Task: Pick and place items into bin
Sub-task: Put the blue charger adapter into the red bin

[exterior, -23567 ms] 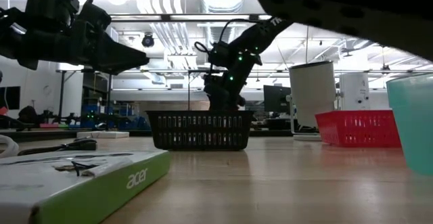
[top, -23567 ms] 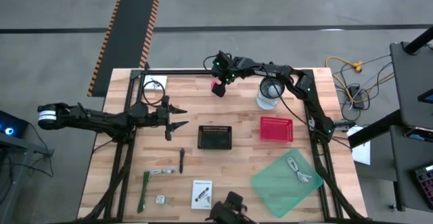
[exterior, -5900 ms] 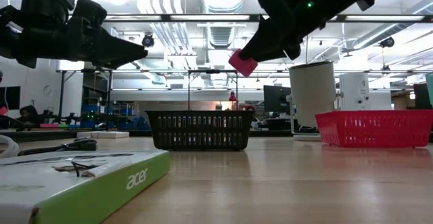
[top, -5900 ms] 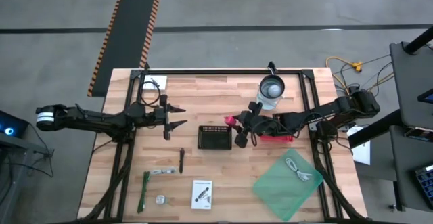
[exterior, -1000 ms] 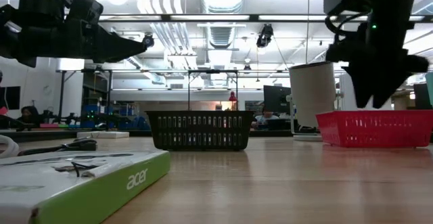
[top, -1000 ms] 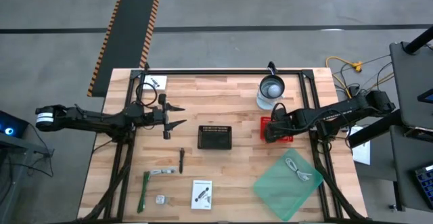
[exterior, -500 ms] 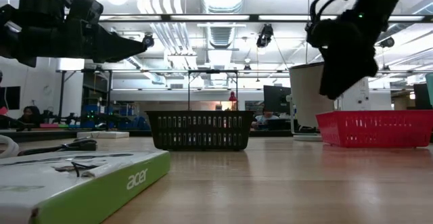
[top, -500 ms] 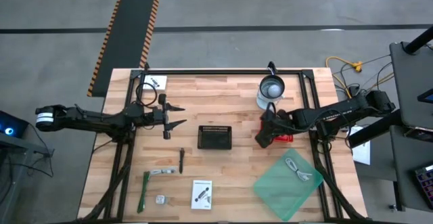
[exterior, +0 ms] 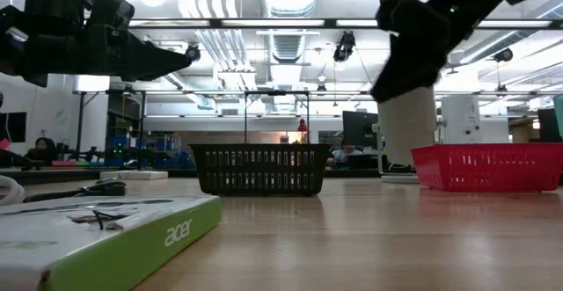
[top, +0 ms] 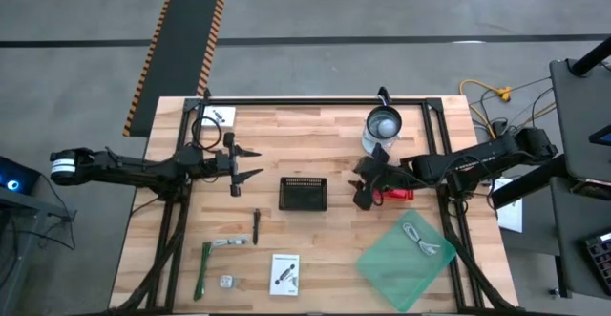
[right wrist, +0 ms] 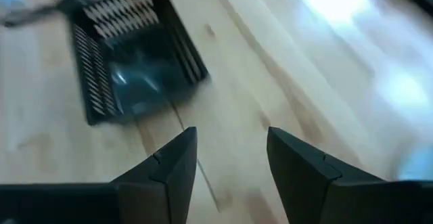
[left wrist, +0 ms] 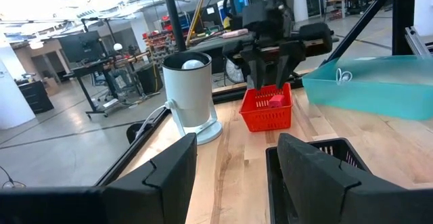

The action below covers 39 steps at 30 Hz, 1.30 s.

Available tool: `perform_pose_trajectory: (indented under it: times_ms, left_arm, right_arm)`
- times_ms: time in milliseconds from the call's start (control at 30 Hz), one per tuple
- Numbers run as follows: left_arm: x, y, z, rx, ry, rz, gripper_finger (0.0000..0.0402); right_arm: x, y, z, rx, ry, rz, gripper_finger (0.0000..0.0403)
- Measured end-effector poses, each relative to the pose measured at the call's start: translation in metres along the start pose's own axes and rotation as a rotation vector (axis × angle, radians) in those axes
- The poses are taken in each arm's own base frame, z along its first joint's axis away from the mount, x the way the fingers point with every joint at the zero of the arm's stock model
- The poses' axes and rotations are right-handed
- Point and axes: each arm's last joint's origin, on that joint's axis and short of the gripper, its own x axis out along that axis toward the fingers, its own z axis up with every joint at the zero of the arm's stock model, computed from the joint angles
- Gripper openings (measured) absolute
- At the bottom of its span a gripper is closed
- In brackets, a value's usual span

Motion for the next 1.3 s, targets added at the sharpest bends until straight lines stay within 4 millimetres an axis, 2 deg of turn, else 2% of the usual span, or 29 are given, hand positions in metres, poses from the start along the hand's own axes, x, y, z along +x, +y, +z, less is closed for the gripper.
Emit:
perform_pose_trajectory:
  times_ms: [167, 400, 600, 767, 1067, 1300]
  left_arm:
    - [0.0, 0.0, 0.0, 0.0, 0.0, 0.0, 0.0192]
    - [0.0, 0.0, 0.0, -0.002, 0.0, 0.0, 0.0192]
    - [0.0, 0.0, 0.0, -0.002, 0.0, 0.0, 0.0192]
    - [0.0, 0.0, 0.0, -0.002, -0.002, 0.0, 0.0192]
    - [-0.001, 0.003, 0.011, -0.002, -0.114, 0.028, 0.0192]
    - [0.0, 0.001, 0.006, -0.005, -0.076, 0.018, 0.0192]
  right_arm:
    - [0.008, 0.003, -0.002, -0.118, -0.204, 0.082, 0.0156]
    - [0.012, 0.0, -0.013, -0.222, -0.406, 0.144, 0.0147]
    - [0.009, -0.002, -0.022, -0.313, -0.556, 0.294, 0.0143]
    - [0.003, -0.003, -0.024, -0.38, -0.682, 0.351, 0.0143]
    - [0.001, -0.004, -0.025, -0.541, -0.757, 0.306, 0.0137]
    - [0.0, -0.004, -0.024, -0.648, -0.792, 0.261, 0.0139]
